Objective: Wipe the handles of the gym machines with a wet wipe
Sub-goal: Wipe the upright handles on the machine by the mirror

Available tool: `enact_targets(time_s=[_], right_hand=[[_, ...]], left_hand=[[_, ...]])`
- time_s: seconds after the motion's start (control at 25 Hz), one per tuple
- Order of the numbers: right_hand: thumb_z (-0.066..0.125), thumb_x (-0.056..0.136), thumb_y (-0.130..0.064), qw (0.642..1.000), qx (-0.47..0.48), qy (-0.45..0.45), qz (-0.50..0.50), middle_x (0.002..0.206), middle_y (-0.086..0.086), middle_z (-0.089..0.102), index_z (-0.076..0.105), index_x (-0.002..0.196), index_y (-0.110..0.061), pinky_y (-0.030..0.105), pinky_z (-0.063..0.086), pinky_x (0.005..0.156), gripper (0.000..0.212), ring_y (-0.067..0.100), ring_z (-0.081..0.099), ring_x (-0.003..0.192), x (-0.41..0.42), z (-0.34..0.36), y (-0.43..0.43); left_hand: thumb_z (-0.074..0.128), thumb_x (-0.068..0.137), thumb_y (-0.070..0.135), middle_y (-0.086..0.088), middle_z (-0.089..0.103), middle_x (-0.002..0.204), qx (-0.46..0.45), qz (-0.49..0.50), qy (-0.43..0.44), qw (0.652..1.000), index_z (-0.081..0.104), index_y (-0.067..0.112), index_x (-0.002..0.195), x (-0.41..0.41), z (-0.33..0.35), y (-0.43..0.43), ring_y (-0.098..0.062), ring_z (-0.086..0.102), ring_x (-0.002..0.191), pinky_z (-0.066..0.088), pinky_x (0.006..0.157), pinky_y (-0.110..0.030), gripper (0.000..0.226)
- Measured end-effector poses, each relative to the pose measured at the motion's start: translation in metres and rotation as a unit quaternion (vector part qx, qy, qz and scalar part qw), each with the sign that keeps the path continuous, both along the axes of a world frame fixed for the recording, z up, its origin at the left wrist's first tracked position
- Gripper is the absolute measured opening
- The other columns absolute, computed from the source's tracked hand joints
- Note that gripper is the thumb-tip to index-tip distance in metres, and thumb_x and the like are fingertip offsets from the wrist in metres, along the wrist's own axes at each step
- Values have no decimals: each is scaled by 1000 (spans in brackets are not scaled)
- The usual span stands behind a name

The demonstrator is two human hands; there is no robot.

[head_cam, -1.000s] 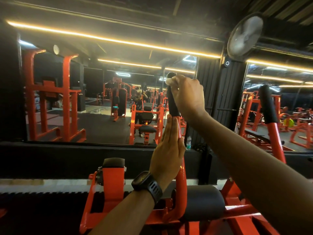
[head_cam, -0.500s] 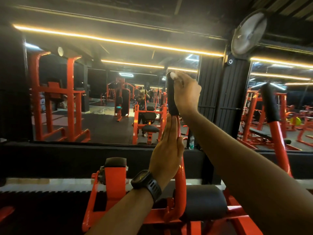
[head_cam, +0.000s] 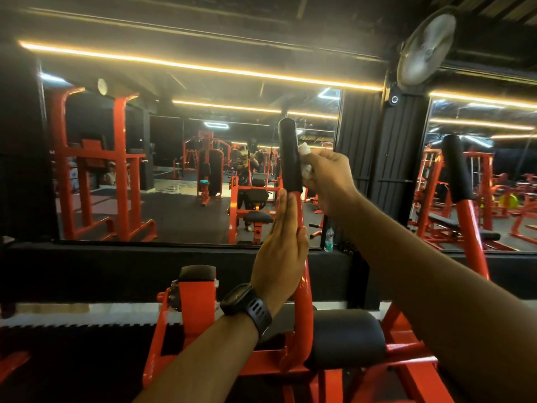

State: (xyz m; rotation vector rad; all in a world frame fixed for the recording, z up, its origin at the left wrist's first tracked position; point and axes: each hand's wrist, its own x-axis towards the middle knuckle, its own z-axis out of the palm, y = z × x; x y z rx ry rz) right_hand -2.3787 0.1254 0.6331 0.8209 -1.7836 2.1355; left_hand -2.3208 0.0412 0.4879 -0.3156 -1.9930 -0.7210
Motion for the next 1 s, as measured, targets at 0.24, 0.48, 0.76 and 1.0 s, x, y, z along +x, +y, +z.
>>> enact_targets(time_s=[0.24,0.48,0.76,1.0], right_hand=[[55,101,-24,1000,10,-13,-14,97,14,68,61,102,0,34,62,70,25,21,72,85,12,-25,0],[57,100,-16,936,125,262,-197,90,-8,69,68,113,-14,20,57,64,17,6,69,76,30,-51,2],[60,93,-8,688,371,588,-210,145,19,50,61,127,-2,43,46,108,35,30,45,138,-9,-27,26],[79,72,10,538,458,682,-190,141,23,53,62,125,2,44,40,107,56,31,42,137,-17,12,29]], left_hand=[[16,99,55,15,-17,163,-1,-6,-2,1000,-29,53,145,0,-1,-1,-22,33,148,56,96,-45,64],[32,105,39,0,0,168,14,-18,-3,1000,-14,38,154,-4,-5,-1,-25,64,114,61,72,-32,68],[23,102,46,7,-5,168,-2,-30,32,999,-18,43,154,-4,-5,-2,-26,44,141,60,87,-41,66],[20,103,47,13,-10,164,-6,-13,34,999,-13,35,154,-6,-6,0,-9,9,150,37,116,-35,62]])
